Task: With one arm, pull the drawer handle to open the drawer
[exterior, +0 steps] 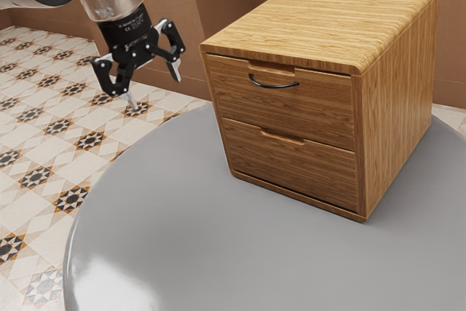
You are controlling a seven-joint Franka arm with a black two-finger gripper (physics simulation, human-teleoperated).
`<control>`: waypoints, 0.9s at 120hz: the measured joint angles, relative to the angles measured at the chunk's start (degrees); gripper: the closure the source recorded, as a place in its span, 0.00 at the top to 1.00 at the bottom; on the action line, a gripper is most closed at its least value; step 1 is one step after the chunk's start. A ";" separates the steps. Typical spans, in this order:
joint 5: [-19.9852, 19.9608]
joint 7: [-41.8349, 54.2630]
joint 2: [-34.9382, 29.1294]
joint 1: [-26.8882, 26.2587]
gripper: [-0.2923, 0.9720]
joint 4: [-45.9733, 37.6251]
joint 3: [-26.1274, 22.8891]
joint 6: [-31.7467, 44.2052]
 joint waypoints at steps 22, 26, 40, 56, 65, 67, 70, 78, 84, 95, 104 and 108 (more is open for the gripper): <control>-0.26 -3.94 0.00 0.06 0.75 -0.05 0.08 0.28; -0.31 -4.54 0.00 0.09 0.75 -0.07 0.09 0.31; -1.74 -6.43 -0.46 0.43 0.75 0.23 0.63 0.31; 1.10 -8.40 -5.48 2.10 0.75 5.36 -2.02 0.44; 2.00 -9.35 -5.44 5.27 0.75 6.58 -5.68 1.16; 2.10 -9.55 -5.05 5.87 0.75 6.66 -6.36 1.47; 2.23 -9.83 -4.44 6.63 0.75 6.71 -7.31 2.00; 1.49 -10.52 -3.03 6.80 0.75 6.57 -8.81 3.78; -0.30 -10.99 -2.20 4.93 0.75 6.25 -9.19 5.57; -2.49 -11.75 -2.07 -0.44 0.75 4.31 -9.44 8.37; -3.42 -12.30 -2.34 -3.37 0.75 3.16 -9.56 10.32; -3.67 -12.54 -2.60 -4.12 0.75 1.92 -9.42 11.52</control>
